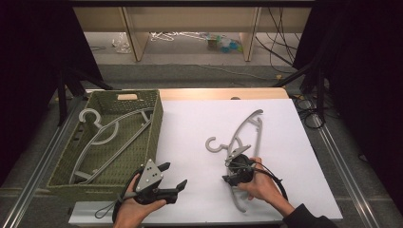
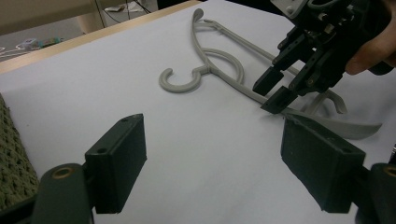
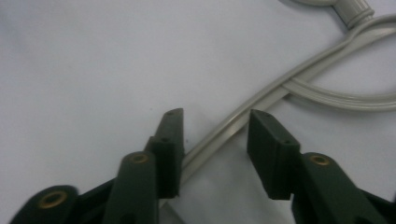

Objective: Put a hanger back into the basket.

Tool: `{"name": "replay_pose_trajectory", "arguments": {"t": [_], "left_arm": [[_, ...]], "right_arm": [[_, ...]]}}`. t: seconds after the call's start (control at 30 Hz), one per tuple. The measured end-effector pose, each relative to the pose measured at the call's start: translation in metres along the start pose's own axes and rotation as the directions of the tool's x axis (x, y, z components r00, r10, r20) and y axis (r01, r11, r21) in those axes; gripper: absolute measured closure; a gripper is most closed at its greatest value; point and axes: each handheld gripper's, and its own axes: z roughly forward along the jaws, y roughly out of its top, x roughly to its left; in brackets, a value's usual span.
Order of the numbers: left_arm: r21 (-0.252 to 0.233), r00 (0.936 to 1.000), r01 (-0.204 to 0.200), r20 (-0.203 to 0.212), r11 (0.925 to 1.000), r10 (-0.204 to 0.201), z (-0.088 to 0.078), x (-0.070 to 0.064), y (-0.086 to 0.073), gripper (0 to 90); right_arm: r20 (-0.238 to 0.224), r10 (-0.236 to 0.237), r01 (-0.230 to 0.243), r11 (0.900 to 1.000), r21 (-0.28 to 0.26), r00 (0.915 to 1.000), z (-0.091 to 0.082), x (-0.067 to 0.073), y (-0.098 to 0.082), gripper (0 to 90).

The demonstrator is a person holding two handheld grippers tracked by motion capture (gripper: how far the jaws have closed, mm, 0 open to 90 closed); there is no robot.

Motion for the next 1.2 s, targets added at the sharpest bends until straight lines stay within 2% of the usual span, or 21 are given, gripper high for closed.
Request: {"name": "replay_pose_trajectory", "arguments": {"t": [0.03,0.07,0.17,0.2,0.23,0.27,0.3,0.33,0.37,0.5,0.57,0.6,0.63,0.93,1.07,1.2], "left_arm": [[0.000,1.0000,-0.003,0.000,1.0000,0.003,0.000,0.000,0.000,22.5],[0.005,1.0000,-0.004,-0.001,1.0000,0.004,0.000,0.000,-0.001,22.5],[0.012,1.0000,-0.005,-0.007,0.9999,0.005,0.000,0.000,-0.001,22.5],[0.006,1.0000,-0.003,-0.003,1.0000,0.003,0.000,0.000,-0.001,22.6],[0.012,1.0000,-0.003,0.004,0.9999,0.003,0.000,-0.001,-0.001,22.6],[0.013,1.0000,-0.001,0.004,0.9999,0.001,0.000,-0.001,-0.002,22.6],[0.011,1.0000,-0.007,0.001,0.9999,0.007,0.000,-0.001,-0.001,22.6],[0.009,1.0000,-0.008,0.002,0.9999,0.008,0.000,0.000,-0.001,22.7],[0.006,1.0000,-0.005,0.002,1.0000,0.005,0.001,0.000,0.000,22.7],[0.018,0.9999,-0.015,0.003,0.9997,0.015,0.001,0.000,-0.001,23.4],[0.008,0.9999,-0.008,0.009,0.9999,0.008,0.002,0.000,-0.001,23.7],[0.009,0.9998,-0.016,0.007,0.9998,0.016,0.002,-0.001,0.000,24.0],[0.009,0.9998,-0.016,0.007,0.9998,0.016,0.002,-0.001,0.000,24.0],[-0.002,0.9999,-0.010,0.003,0.9999,0.010,0.000,0.001,0.000,24.7],[0.002,1.0000,-0.009,-0.002,1.0000,0.009,-0.001,0.001,-0.001,24.9],[0.002,0.9999,-0.011,-0.007,0.9999,0.011,-0.002,0.003,-0.001,25.0]], "right_arm": [[-0.016,-0.014,0.014,1.000,-0.007,0.9998,-0.002,-0.001,0.000,62.1],[-0.051,-0.013,0.012,1.000,-0.007,0.9986,-0.007,-0.003,0.001,71.7],[-0.068,-0.004,0.003,1.000,-0.012,0.9977,-0.007,-0.005,0.001,72.2],[-0.063,0.036,-0.036,0.999,-0.003,0.9973,-0.008,-0.005,0.000,71.1],[-0.058,0.043,-0.043,0.999,0.003,0.9974,-0.008,-0.004,0.001,66.8],[-0.021,0.059,-0.058,0.998,0.025,0.9981,-0.006,-0.002,0.001,56.8],[-0.003,0.065,-0.065,0.997,0.031,0.9979,-0.003,-0.002,0.000,54.3],[0.003,0.073,-0.074,0.997,0.039,0.9973,-0.002,0.000,-0.001,53.8],[0.009,0.058,-0.059,0.998,0.039,0.9983,-0.002,0.001,0.000,52.1],[0.014,0.056,-0.056,0.997,0.056,0.9984,-0.001,0.001,0.001,53.7],[0.019,0.052,-0.053,0.997,0.061,0.9985,0.000,0.003,0.002,53.7],[0.032,0.047,-0.050,0.995,0.085,0.9984,0.000,0.005,0.004,54.0],[0.032,0.047,-0.050,0.995,0.085,0.9984,0.000,0.005,0.004,54.0],[0.000,-0.028,0.028,0.995,0.096,0.9996,-0.001,0.000,0.004,61.8],[-0.032,-0.089,0.092,0.990,0.106,0.9955,-0.003,-0.003,0.003,73.7],[-0.059,-0.122,0.128,0.985,0.112,0.9908,-0.005,-0.005,0.002,81.4]]}}
